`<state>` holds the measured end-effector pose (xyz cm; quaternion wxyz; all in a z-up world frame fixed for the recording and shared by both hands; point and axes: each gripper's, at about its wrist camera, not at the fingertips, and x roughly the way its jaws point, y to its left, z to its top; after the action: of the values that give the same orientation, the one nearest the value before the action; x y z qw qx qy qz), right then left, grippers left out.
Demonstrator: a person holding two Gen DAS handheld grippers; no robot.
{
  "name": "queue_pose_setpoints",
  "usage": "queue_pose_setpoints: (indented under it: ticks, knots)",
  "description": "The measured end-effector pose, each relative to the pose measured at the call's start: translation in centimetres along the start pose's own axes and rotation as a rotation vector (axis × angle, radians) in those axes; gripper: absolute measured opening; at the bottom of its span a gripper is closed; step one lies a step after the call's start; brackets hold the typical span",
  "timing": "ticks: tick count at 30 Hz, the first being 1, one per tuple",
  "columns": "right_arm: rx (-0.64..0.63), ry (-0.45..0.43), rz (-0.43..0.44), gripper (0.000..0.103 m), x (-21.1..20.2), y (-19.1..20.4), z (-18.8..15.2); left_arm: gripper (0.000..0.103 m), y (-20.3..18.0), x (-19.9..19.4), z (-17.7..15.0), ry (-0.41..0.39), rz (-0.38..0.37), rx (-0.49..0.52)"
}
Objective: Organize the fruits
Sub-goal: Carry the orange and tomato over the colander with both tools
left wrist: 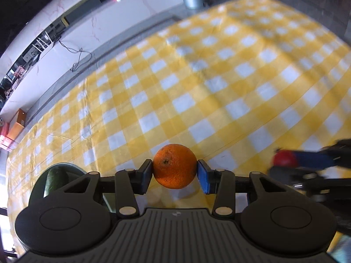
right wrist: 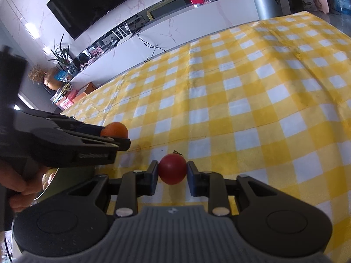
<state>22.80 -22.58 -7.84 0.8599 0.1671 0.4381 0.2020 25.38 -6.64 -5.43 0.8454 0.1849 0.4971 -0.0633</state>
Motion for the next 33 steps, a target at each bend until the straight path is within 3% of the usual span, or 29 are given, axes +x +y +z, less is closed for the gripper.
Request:
queue_pose_setpoints:
  ticks: [5, 9, 14, 21, 28, 33]
  knots:
    - [-0.056, -0.052, 0.030, 0.024, -1.0, 1.1, -0.3, 0.049, 0.6, -4.7, -0.8, -0.076, -0.056, -0.067]
    - [-0.121, -0.097, 0.071, 0.024, -1.9, 2.4, -0.6, 0.049, 1.6, -7.9, -2.1, -0.115, -0.057, -0.098]
    - [-0.180, -0.141, 0.114, 0.024, -2.7, 4.1, -1.1, 0.049, 3.7, -10.3, -4.2, -0.118, -0.053, -0.136]
    - [-0.292, -0.216, 0.217, 0.024, -4.6, 7.7, -1.3, 0.049, 7.0, -11.7, -8.1, -0.095, -0.014, -0.192]
    - [-0.415, -0.218, 0.315, 0.024, -4.7, 12.4, -1.7, 0.049, 11.4, -11.7, -11.7, -0.100, 0.025, -0.346]
    - [-0.511, -0.177, 0.310, 0.024, -2.9, 15.2, -2.2, 0.049, 13.7, -10.8, -13.2, -0.124, -0.064, -0.433]
